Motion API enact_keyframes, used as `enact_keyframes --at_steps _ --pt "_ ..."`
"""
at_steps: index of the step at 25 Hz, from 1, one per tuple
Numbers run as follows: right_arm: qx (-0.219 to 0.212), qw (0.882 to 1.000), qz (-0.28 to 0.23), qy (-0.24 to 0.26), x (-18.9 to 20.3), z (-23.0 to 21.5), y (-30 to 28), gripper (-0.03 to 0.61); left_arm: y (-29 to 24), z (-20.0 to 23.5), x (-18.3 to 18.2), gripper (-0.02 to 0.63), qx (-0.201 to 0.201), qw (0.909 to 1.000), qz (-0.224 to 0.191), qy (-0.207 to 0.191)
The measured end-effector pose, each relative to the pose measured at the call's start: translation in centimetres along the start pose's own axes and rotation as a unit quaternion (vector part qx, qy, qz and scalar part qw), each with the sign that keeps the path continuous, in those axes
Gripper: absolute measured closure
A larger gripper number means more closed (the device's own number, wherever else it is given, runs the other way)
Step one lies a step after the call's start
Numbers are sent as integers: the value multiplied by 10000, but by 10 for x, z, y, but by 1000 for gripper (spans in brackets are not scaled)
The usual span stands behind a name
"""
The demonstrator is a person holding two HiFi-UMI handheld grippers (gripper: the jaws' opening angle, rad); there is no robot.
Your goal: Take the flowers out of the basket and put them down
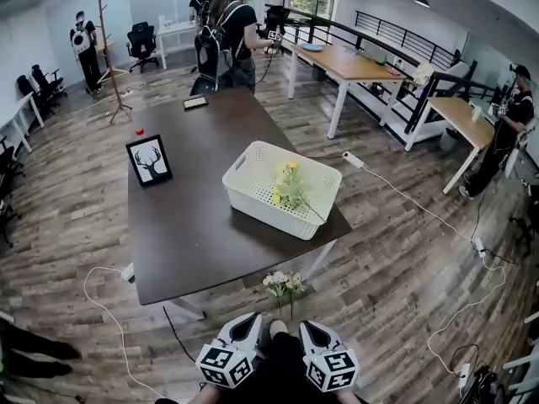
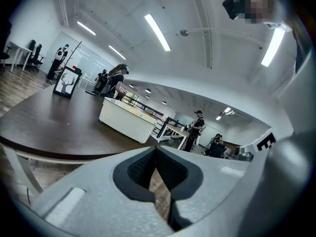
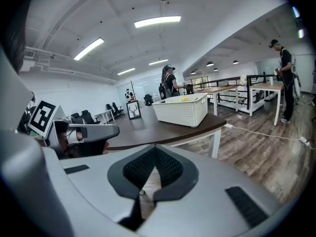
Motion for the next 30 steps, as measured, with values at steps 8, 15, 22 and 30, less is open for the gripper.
enact_keyframes --at_steps 8,15,22,30 --pt "-317 9994 101 -16 -3 -4 -39 571 -6 23 -9 606 -419 9990 -112 -83" --pt "-497 9983 294 80 -14 -21 -72 571 -36 34 -8 606 -526 9986 -25 52" --pt "-518 9980 344 135 -30 -48 -114 571 -79 52 -15 606 -639 9979 -33 60" --pt "-773 9967 226 136 -55 -78 -174 571 -138 71 -29 607 -851 9962 0 -176"
Point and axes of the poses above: the fingertips, and each gripper's own axes: y backward along the fingers, z to its left, x out of its underside, the point moved 8 cm from there along y, backward along the fingers, and after that the axes turned 14 degrees about -z, right-handed, at the moved point
